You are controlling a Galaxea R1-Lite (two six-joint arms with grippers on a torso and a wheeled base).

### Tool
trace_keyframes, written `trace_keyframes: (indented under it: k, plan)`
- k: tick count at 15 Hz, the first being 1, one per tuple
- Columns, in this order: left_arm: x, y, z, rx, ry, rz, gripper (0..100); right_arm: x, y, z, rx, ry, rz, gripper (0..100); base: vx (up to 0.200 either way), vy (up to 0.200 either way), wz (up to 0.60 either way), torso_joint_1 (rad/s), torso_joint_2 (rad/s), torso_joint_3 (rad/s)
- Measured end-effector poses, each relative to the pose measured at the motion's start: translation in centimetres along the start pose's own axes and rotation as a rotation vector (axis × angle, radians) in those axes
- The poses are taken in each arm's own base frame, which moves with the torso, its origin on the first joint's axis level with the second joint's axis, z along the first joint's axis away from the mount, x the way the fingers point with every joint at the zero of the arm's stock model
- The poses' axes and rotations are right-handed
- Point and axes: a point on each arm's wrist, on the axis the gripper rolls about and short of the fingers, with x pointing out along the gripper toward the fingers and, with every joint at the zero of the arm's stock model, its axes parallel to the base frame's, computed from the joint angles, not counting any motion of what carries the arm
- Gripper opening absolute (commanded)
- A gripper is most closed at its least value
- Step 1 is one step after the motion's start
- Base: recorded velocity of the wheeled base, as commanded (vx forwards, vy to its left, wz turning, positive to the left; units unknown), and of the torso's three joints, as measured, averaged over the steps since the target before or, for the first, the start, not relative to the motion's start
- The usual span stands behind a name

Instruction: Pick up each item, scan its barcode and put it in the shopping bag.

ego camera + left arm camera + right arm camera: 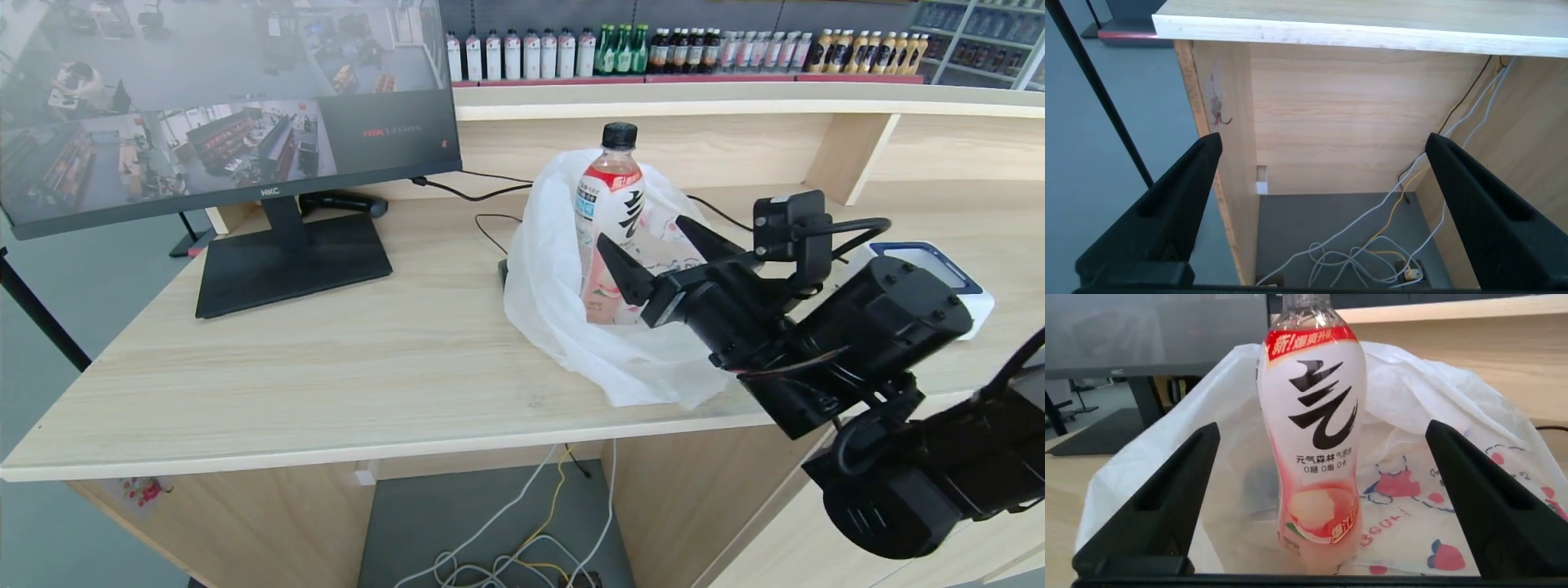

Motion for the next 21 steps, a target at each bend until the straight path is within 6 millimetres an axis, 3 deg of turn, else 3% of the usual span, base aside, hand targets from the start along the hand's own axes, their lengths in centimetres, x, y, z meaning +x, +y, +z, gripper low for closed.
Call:
trace_keyframes:
  k: [3,8,18,21]
  plan:
    - [0.0,0.0,0.0,0.0,0.0,0.0,100,-2.2,0.3,2.4,0.008,-0.021,0.018,100,0.0,0.0,0.0,0.0,0.0,0.0]
    - [0.0,0.0,0.0,0.0,0.0,0.0,100,-6.3,0.7,3.7,0.023,0.021,0.051,100,0.0,0.0,0.0,0.0,0.0,0.0]
    - [0.0,0.0,0.0,-0.002,0.0,0.0,100,-7.2,1.2,4.7,0.047,0.003,0.072,100,-0.02,0.0,0.0,0.0,0.0,0.0]
    - [0.0,0.0,0.0,-0.002,0.0,0.0,100,-7.3,1.2,4.8,0.047,-0.003,0.074,100,0.0,-0.2,0.0,0.004,0.0,0.005]
